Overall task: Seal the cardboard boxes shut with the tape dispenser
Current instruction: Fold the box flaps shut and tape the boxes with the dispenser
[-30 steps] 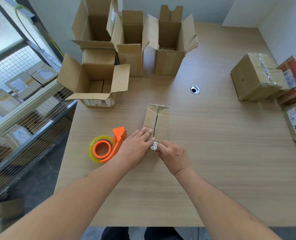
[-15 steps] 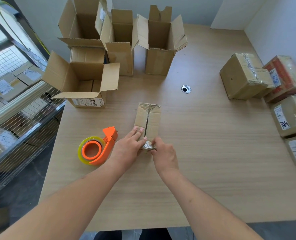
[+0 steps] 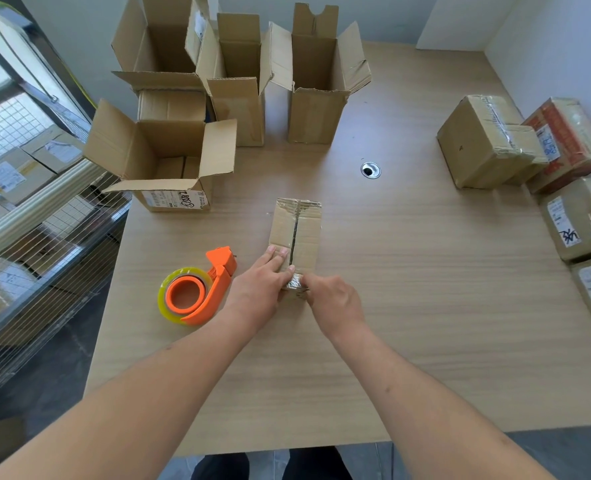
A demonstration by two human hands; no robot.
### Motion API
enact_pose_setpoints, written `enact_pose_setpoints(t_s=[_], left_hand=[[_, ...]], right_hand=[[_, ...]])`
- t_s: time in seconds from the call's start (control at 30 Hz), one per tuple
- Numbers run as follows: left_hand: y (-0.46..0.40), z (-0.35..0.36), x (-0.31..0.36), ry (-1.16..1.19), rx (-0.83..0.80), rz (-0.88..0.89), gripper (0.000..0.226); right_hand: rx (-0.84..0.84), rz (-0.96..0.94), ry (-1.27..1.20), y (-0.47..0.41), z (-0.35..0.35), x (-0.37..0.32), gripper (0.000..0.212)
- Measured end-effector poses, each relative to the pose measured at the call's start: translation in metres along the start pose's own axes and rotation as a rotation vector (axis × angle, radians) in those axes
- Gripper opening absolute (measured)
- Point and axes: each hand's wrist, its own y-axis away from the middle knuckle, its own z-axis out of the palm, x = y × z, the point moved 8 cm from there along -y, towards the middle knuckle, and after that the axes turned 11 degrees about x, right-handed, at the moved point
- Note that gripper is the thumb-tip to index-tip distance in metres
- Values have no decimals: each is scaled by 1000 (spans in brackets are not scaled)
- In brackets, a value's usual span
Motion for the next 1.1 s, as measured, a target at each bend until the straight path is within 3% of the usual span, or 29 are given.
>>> enact_pose_setpoints(t_s=[0.1, 0.23, 0.4, 0.6, 0.73, 0.83, 1.1], left_hand=[[-1, -3, 0, 5, 23, 10, 50], [4, -3, 3, -5, 20, 82, 55], [5, -14, 3, 14, -7, 248, 67], [1, -4, 4, 78, 48, 210, 61], [2, -3, 6, 105, 122, 222, 59], [-3, -7, 13, 99, 145, 257, 60], [-6, -20, 10, 86, 115, 277, 68]], right_hand=[[59, -67, 9, 2, -3, 0, 9], [56, -87, 16, 8, -1, 3, 24], [48, 64, 59, 3, -18, 31, 20], [-9, 159, -9, -10, -18, 34, 24], [-163, 102, -38, -11, -4, 21, 69], [-116, 121, -49, -11, -6, 22, 79], [-43, 117, 43, -20, -10, 13, 69]])
